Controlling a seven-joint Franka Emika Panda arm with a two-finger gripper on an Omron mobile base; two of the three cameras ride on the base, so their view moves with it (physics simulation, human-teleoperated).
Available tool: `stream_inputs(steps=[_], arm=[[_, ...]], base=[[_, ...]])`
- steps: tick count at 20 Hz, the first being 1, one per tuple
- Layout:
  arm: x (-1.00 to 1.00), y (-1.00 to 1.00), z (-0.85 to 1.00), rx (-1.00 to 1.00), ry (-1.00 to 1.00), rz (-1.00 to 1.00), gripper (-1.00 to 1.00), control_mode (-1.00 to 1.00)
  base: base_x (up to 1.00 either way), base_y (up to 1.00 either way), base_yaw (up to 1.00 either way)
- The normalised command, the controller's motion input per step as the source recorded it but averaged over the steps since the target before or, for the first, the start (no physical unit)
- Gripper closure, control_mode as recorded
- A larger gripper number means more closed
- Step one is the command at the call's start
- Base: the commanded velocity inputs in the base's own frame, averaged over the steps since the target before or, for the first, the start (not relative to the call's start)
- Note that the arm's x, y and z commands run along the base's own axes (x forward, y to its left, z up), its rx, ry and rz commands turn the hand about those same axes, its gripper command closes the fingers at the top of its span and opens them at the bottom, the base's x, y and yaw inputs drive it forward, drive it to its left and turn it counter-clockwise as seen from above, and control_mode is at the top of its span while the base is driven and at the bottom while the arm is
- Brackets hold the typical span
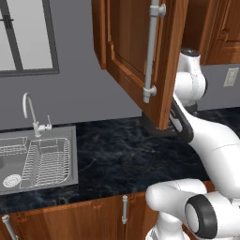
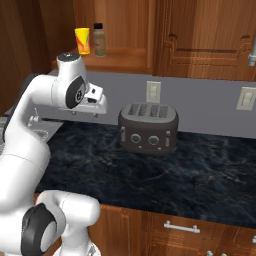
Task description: Take the cinnamon bottle from the cabinet and place it on the dining table, next to the plate with the cupcake. Then take the chocolate from the dining counter and place it on the cupcake plate.
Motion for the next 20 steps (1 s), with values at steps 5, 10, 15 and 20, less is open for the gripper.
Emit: stream_inputs(steps=[5, 10, 15, 20], arm=[[0.0, 0.0, 0.33, 0.02, -0.42, 0.24, -1.0, -1.0], [0.1, 0.0, 0.4, 0.04, -0.42, 0.31, -1.0, -1.0], [0.21, 0.0, 0.54, 0.06, -0.18, 0.21, -1.0, -1.0], [0.41, 0.0, 0.46, 0.03, -0.07, 0.04, -1.0, -1.0]], base=[[0.0, 0.0, 0.0], [0.0, 0.0, 0.0], [0.0, 0.0, 0.0], [0.0, 0.0, 0.0]])
